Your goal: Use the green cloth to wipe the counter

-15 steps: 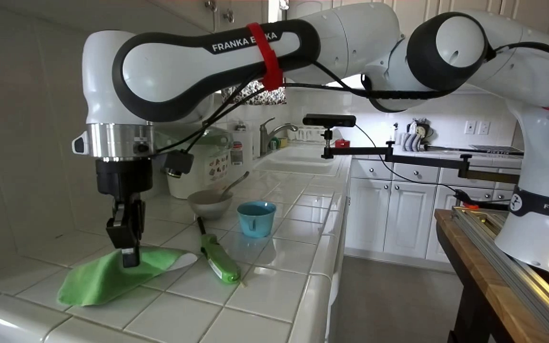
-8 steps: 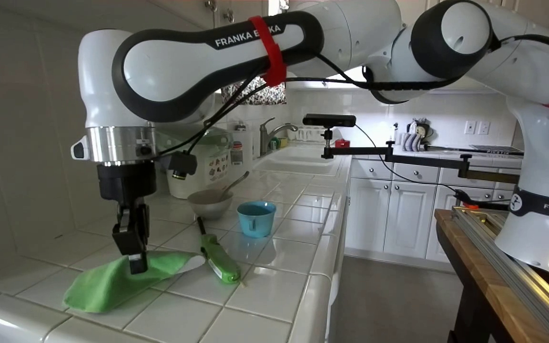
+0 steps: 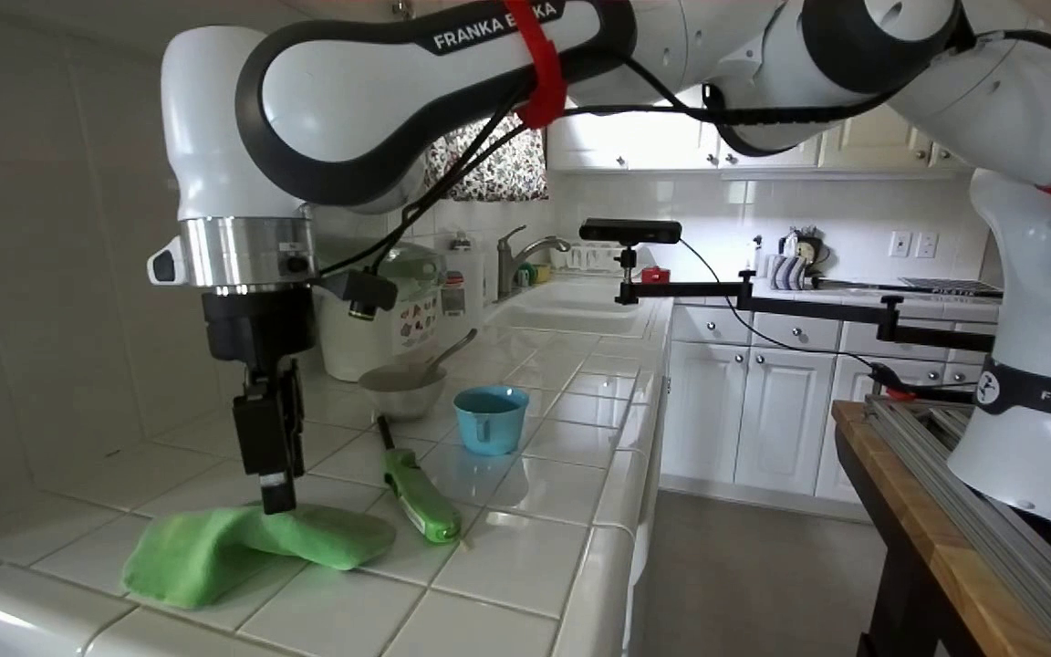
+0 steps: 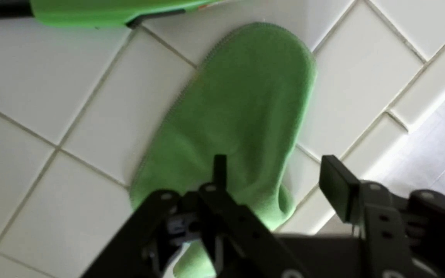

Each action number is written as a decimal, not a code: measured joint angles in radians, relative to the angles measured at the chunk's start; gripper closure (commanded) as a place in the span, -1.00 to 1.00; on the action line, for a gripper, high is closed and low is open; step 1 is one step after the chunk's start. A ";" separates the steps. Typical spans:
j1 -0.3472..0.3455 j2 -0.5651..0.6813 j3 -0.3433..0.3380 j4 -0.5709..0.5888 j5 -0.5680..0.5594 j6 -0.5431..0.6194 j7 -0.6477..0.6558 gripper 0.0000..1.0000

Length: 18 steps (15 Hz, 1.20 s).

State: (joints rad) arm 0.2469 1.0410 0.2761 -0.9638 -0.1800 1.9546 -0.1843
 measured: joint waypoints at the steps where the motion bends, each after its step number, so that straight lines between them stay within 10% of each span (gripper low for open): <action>1: -0.008 -0.027 0.000 -0.037 0.000 0.014 0.000 -0.99; 18: -0.088 -0.644 -0.034 -0.822 0.053 0.080 0.000 -1.00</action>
State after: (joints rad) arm 0.1590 0.3974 0.2420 -1.7853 -0.1266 2.0342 -0.1843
